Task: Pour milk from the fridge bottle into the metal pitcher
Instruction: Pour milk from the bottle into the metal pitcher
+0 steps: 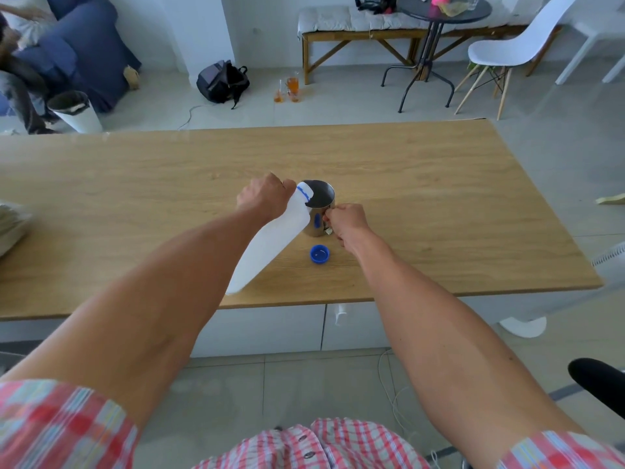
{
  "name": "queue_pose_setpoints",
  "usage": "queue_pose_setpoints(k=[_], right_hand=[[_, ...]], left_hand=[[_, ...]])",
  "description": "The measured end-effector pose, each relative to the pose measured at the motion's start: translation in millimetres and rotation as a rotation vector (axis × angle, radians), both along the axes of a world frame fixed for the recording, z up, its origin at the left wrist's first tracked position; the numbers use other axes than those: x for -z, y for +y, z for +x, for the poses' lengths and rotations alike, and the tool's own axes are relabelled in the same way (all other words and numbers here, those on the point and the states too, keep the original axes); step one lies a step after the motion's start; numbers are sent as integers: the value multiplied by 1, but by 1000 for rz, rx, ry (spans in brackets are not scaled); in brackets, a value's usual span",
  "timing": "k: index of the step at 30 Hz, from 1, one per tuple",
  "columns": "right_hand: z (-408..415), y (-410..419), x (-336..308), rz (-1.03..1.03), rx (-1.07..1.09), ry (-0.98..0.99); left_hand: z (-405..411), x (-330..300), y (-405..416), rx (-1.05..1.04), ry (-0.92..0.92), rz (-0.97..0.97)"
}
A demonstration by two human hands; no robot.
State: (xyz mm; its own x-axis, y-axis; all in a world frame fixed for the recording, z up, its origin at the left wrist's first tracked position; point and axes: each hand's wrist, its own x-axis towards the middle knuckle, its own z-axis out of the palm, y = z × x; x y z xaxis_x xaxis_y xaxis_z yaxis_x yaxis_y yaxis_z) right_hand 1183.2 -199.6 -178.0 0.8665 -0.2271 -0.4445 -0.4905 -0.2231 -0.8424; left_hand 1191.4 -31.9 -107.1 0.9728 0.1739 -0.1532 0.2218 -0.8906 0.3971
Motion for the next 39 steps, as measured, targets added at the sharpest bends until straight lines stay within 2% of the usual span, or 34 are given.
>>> queue_pose_setpoints(k=[18,39], right_hand=[[3,2,4,-18,-6,11],[5,1,4,-18,-29,4]], left_hand=[[16,-13,-5,83,27,169],[23,-16,-7,144,21,242]])
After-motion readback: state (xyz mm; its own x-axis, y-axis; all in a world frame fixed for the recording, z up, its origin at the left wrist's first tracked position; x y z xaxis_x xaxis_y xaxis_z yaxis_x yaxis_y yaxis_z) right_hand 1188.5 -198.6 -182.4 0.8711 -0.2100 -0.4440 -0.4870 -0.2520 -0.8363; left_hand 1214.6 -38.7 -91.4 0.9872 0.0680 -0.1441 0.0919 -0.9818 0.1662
